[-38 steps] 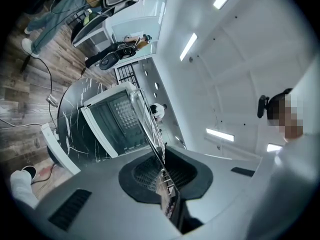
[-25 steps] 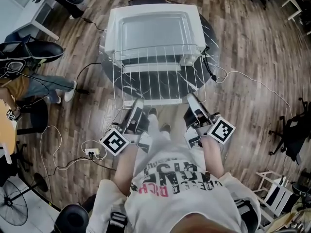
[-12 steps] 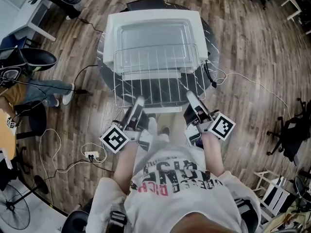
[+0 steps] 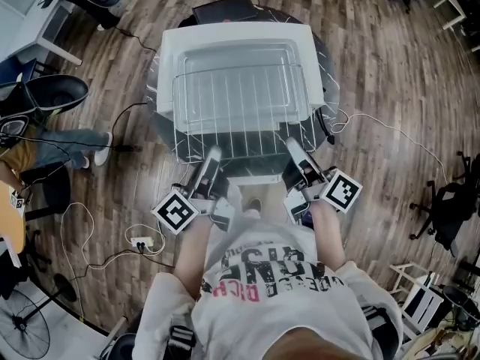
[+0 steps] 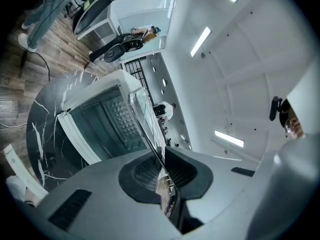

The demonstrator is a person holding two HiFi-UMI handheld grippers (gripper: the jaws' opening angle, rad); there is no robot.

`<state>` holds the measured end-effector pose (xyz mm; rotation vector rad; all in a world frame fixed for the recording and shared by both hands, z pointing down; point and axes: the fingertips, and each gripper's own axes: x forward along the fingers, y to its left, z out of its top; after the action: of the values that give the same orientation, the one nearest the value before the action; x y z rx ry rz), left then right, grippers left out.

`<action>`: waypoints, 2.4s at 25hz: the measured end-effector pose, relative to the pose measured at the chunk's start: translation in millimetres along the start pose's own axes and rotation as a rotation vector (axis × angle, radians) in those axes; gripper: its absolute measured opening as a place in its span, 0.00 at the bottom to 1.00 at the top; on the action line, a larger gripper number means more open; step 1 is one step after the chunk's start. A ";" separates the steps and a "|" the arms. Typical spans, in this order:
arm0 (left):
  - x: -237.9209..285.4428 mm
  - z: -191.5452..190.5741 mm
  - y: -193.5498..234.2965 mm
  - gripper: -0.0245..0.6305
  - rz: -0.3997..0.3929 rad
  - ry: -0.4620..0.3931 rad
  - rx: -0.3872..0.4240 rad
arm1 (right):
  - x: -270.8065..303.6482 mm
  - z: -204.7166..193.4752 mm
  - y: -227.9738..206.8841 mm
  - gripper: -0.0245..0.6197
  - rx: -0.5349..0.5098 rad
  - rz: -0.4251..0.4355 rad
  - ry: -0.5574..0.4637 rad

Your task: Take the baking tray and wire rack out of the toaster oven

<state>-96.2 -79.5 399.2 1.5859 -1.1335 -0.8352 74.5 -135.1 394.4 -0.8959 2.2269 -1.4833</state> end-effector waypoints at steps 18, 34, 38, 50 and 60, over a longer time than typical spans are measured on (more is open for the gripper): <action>30.8 23.7 7.8 0.07 0.002 0.023 -0.024 | 32.0 18.8 -7.7 0.07 0.005 -0.036 -0.013; 61.0 52.3 17.6 0.07 -0.020 0.029 -0.037 | 67.2 33.2 -12.4 0.07 -0.010 -0.046 -0.059; 61.7 53.0 18.0 0.07 -0.031 0.039 -0.037 | 67.5 33.5 -14.0 0.07 -0.008 -0.055 -0.067; 57.1 48.4 9.6 0.28 -0.090 0.086 -0.007 | 64.8 31.2 2.5 0.29 -0.102 0.000 -0.085; 37.6 53.7 11.3 0.29 -0.081 0.051 -0.012 | 45.5 28.7 -0.7 0.35 -0.126 -0.041 -0.098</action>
<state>-135.5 -133.0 394.9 1.6432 -1.0315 -0.8485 57.0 -185.4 386.7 -1.0358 2.2629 -1.2984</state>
